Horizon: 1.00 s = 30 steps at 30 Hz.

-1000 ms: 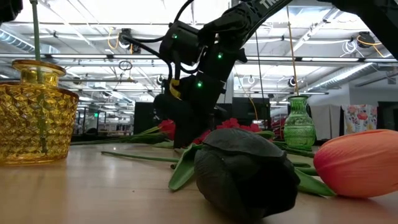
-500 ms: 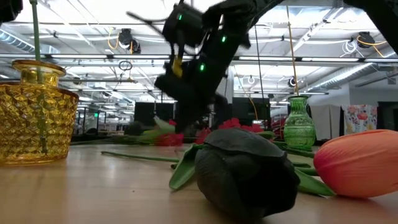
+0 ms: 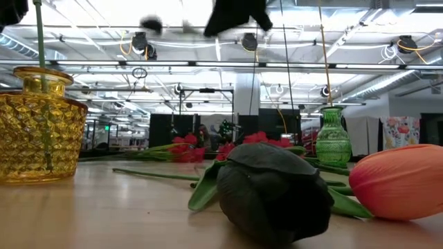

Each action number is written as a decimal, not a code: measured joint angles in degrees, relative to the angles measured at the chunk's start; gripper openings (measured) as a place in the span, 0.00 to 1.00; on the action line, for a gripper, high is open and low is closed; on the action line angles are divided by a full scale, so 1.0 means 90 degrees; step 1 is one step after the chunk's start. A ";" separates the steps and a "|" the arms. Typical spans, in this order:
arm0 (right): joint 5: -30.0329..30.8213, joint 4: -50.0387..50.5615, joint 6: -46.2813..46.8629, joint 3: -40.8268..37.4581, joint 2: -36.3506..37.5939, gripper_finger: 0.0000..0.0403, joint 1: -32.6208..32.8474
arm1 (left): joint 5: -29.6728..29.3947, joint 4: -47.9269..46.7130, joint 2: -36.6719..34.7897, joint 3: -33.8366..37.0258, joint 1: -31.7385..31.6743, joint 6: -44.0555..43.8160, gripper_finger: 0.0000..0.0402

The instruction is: Sort flowers into vase by color

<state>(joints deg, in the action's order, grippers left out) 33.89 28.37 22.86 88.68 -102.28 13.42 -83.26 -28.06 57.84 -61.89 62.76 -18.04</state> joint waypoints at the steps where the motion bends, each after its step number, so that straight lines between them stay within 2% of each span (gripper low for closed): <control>1: 0.0164 -0.0091 -0.0066 0.0000 0.0120 0.00 0.0138 | 0.0006 0.0133 0.0006 0.0000 0.0050 0.0121 0.47; 5: 0.0589 -0.0892 -0.0549 0.0002 0.0489 0.00 0.0619 | 0.0009 0.0298 0.0017 0.0000 0.0197 0.0247 0.47; 12: 0.0557 -0.3383 -0.1678 0.0005 0.0348 0.00 0.1062 | 0.0010 0.0385 0.0034 0.0000 0.0209 0.0223 0.47; 21: 0.0447 -0.7490 -0.2682 0.0002 -0.1005 0.00 0.1094 | 0.0086 0.0392 0.0078 0.0000 0.0209 0.0214 0.47; 27: 0.0516 -1.0308 -0.3502 -0.0002 -0.2230 0.00 0.1079 | 0.0151 0.0359 0.0087 0.0000 0.0209 0.0212 0.47; 30: 0.0707 -1.1227 -0.3755 0.0000 -0.2692 0.00 0.1039 | 0.0293 0.0347 0.0087 0.0000 0.0209 0.0212 0.47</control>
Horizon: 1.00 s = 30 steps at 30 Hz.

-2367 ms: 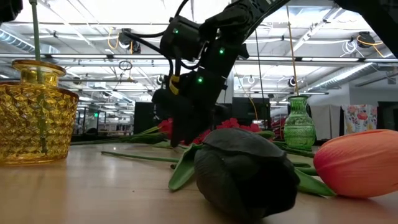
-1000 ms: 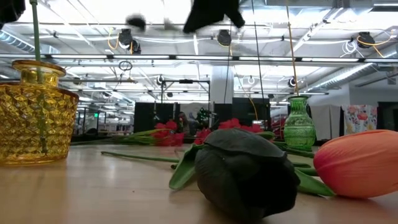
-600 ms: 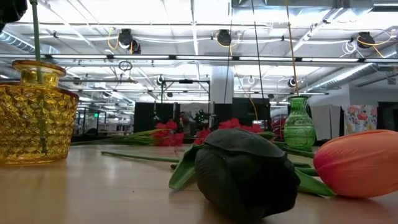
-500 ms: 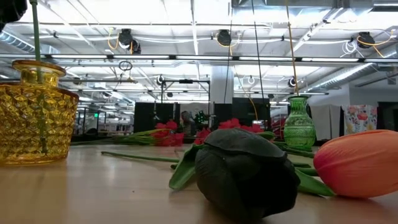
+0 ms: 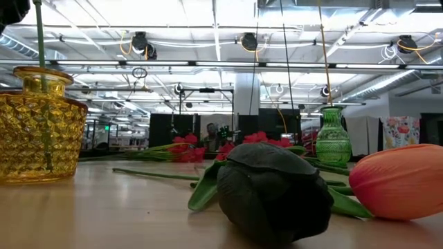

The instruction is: Sort flowers into vase by color

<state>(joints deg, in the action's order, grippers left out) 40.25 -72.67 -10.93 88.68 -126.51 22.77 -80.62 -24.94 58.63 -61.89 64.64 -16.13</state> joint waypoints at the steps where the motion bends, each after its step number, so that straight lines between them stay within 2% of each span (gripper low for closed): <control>1: -0.0002 -0.0167 -0.0037 0.0000 -0.0142 0.00 -0.0027 | 0.0059 -0.0004 0.0000 0.0000 0.0000 0.0001 0.47; 7: 0.0022 -0.0434 0.0137 0.0001 -0.0581 0.00 -0.0253 | 0.0105 -0.0156 0.0000 0.0000 0.0000 -0.0030 0.47; 10: -0.0203 -0.0401 0.0206 0.0002 -0.0623 0.00 -0.0334 | 0.0127 -0.0478 0.0015 0.0000 0.0000 -0.0279 0.47; 14: -0.0652 -0.0054 0.0305 0.0127 -0.0628 0.00 -0.0370 | 0.0127 -0.0670 0.0015 0.0000 0.0000 -0.0482 0.47; 18: -0.0685 0.0900 0.0304 0.0546 -0.0665 0.00 -0.0369 | 0.0127 -0.0669 0.0015 0.0000 0.0000 -0.0480 0.47; 21: -0.0677 0.1180 0.0249 0.0840 -0.0847 0.00 -0.0370 | 0.0127 -0.0669 0.0015 0.0000 -0.0002 -0.0477 0.47; 30: -0.0652 0.0856 0.0186 0.1055 -0.1241 0.00 -0.0412 | 0.0127 -0.0674 0.0015 0.0002 -0.0002 -0.0450 0.47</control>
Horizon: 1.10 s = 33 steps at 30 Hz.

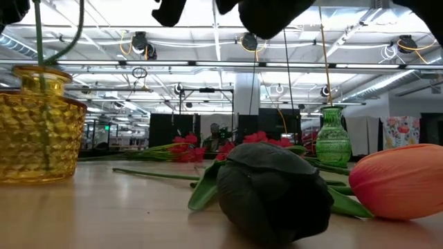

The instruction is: Sort flowers into vase by color

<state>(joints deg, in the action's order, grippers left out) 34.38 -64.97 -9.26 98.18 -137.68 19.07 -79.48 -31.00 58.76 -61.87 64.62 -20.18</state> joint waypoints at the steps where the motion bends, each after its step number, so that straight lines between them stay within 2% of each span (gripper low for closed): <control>1: 0.0007 -0.0091 -0.0001 0.0001 -0.0031 0.00 -0.0007 | 0.0000 0.0000 0.0000 0.0000 0.0000 0.0000 0.47; 13: -0.0037 -0.0196 -0.0224 -0.0004 -0.0193 0.00 -0.0024 | -0.0001 0.0000 0.0000 0.0000 0.0000 0.0002 0.47; 21: -0.0511 0.0135 0.0251 -0.0004 -0.0190 0.01 -0.0026 | -0.0002 0.0000 0.0000 0.0000 0.0000 0.0007 0.47; 28: -0.0499 0.0329 0.0386 -0.0004 -0.0190 0.08 -0.0026 | -0.0002 0.0000 0.0000 0.0000 -0.0002 0.0017 0.47; 33: -0.0489 0.0699 0.0754 -0.0004 -0.0190 0.18 -0.0026 | -0.0002 0.0002 0.0000 0.0000 -0.0002 0.0164 0.47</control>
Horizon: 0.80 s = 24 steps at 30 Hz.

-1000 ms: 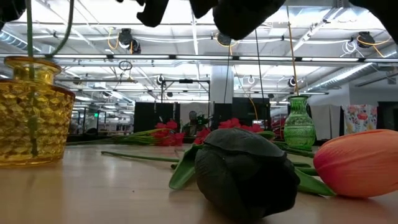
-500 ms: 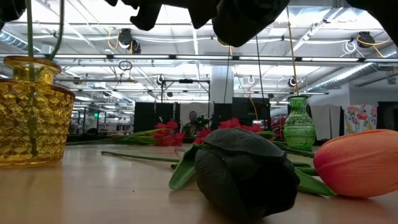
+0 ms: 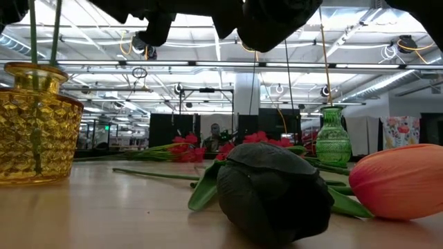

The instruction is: Sort flowers into vase by color

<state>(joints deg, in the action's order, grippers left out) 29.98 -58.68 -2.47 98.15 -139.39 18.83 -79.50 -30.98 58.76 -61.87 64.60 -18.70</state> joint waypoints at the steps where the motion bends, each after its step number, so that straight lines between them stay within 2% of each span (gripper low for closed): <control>1: 0.0002 0.0086 0.0091 0.0000 0.0000 0.20 0.0002 | 0.0000 0.0000 0.0000 0.0000 0.0000 0.0000 0.47; 7: 0.0125 0.0366 0.0247 0.0000 0.0002 0.37 0.0074 | 0.0000 0.0000 -0.0049 0.0000 0.0005 0.0129 0.47; 15: 0.0834 0.1103 -0.0297 -0.0007 0.0427 0.58 0.0262 | -0.0002 0.0003 -0.0092 0.0002 0.0005 0.0127 0.47; 24: 0.1053 0.3799 -0.0284 -0.0007 0.1585 0.69 0.0496 | -0.0002 0.0002 -0.0092 0.0002 0.0005 0.0127 0.47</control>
<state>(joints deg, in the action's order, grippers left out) 39.46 -24.49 -5.02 98.08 -125.13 23.29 -79.53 -30.96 57.93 -61.84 64.64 -17.56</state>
